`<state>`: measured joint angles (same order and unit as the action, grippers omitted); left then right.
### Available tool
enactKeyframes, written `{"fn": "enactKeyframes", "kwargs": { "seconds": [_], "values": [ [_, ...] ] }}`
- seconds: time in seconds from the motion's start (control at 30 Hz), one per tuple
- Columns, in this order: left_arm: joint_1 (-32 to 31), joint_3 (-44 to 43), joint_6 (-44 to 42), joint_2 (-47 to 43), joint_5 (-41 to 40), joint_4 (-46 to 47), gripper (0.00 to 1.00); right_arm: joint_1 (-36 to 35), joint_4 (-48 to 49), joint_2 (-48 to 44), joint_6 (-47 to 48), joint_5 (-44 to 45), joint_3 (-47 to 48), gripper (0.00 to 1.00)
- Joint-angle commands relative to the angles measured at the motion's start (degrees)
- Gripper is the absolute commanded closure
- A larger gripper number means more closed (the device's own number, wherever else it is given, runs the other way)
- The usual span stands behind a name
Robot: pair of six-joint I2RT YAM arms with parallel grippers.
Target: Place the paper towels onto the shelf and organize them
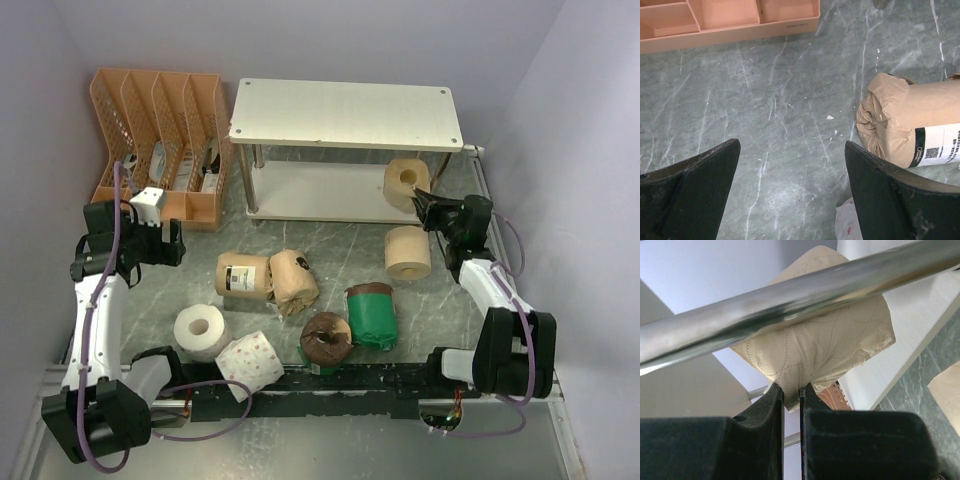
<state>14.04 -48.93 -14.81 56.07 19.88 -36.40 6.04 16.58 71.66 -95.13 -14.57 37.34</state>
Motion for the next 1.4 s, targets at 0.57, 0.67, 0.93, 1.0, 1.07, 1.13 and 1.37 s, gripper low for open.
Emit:
{"fn": "enactKeyframes", "kwargs": {
  "seconds": [0.57,0.67,0.93,1.0,1.07,1.13,1.37],
  "values": [
    [3.1,0.3,-2.6,-2.3,6.0,-0.6,0.03,-1.8,19.3,14.7,5.9,-0.1,7.7,0.0],
    [3.1,0.4,-2.5,-2.0,6.0,-0.3,0.03,-2.2,10.5,8.0,24.2,-2.0,9.4,0.0],
    [3.1,0.3,-2.9,-0.4,7.4,-0.8,0.03,-2.6,-21.9,-10.3,90.4,-17.4,18.2,0.0],
    [3.1,0.0,-3.0,0.2,7.5,-1.3,0.03,-2.5,-31.8,-14.1,107.6,-17.9,18.7,0.03],
    [3.1,-0.3,-3.3,0.6,7.7,-1.8,0.03,-2.2,-36.9,-16.5,121.6,-14.8,15.6,0.06],
    [3.0,-0.3,-3.3,0.6,8.1,-1.8,0.03,-1.8,-40.2,-17.7,133.7,-11.3,10.8,0.13],
    [3.1,-0.4,-4.1,1.3,9.7,-2.4,0.03,-0.7,-51.1,-14.6,160.8,-10.1,1.6,0.34]
  ]
}}
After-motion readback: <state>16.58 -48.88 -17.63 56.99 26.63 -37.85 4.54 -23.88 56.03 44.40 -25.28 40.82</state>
